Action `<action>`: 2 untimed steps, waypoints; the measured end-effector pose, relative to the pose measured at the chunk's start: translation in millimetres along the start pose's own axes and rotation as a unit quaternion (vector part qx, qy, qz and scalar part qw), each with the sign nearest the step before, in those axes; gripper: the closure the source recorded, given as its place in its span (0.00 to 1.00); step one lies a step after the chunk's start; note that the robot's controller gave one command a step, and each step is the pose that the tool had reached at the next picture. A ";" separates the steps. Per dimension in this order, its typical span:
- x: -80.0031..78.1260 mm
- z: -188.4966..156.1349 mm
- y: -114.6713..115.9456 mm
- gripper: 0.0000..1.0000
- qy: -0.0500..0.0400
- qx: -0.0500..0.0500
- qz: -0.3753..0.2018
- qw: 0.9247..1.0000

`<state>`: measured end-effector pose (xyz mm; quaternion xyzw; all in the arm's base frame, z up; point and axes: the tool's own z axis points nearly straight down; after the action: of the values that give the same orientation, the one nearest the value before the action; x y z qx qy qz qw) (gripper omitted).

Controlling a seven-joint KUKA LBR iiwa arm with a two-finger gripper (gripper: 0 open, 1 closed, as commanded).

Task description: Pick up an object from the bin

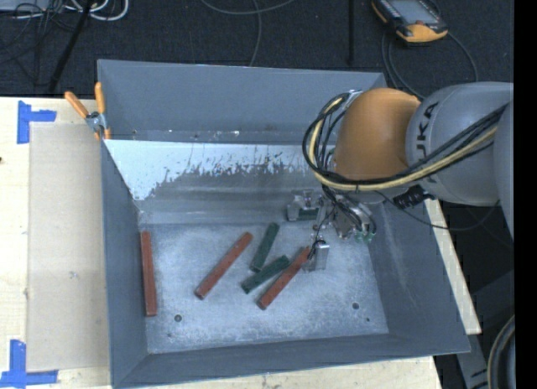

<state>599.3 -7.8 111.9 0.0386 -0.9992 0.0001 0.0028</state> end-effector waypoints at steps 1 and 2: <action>1.9 10.9 24.8 0.00 -0.006 0.001 -0.092 0.996; -9.7 32.3 61.4 1.00 -0.003 0.000 -0.217 0.976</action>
Offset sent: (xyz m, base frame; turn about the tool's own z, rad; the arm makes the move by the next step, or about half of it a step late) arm 0.0040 0.0615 -0.0334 -0.4384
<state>604.0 54.1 79.6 0.2545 -0.9671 -0.0004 -0.0004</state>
